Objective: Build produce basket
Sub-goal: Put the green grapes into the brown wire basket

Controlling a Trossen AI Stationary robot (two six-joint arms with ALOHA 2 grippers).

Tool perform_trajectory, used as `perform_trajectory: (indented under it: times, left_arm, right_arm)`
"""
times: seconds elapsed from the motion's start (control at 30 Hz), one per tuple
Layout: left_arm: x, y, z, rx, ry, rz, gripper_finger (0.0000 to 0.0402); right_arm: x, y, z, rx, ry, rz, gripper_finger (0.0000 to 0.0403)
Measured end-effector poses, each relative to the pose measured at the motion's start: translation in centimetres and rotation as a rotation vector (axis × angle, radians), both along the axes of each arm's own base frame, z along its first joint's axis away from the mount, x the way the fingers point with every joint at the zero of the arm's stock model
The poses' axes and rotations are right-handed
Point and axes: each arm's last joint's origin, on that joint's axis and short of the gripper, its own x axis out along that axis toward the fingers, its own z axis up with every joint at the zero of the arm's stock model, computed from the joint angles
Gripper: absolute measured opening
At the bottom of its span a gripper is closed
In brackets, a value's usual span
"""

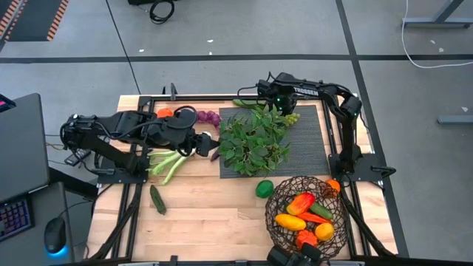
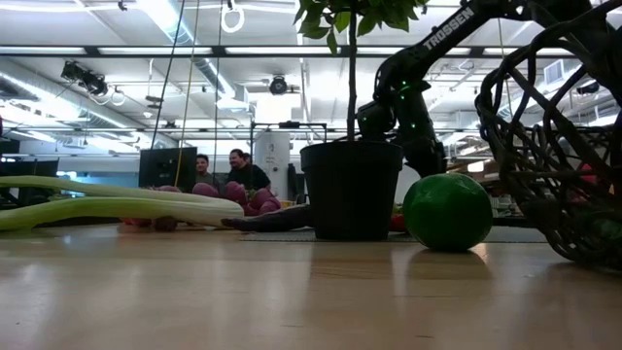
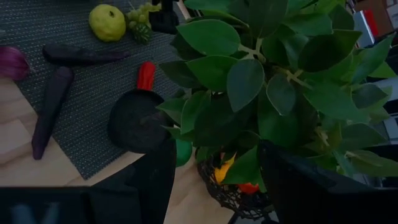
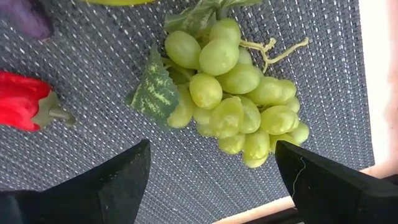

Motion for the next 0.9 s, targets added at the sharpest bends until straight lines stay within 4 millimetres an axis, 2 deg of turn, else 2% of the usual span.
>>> perform_trajectory:
  times: [0.13, 0.53, 0.9]
  left_arm:
    - [0.0, 0.0, 0.0, 0.0, 0.0, 0.0, 0.0231]
    - [0.0, -0.1, 0.0, 0.0, 0.0, -0.004, 0.0231]
    - [-0.2, -1.0, 0.0, -0.008, -0.001, -0.037, 0.0231]
  right_arm:
    - [0.0, 0.0, 0.0, 0.002, 0.003, 0.019, 0.0328]
    - [0.0, -0.1, 1.0, -0.005, -0.066, 0.113, 0.0169]
    - [0.0, -0.5, 0.9, -0.01, -0.105, 0.127, 0.0076]
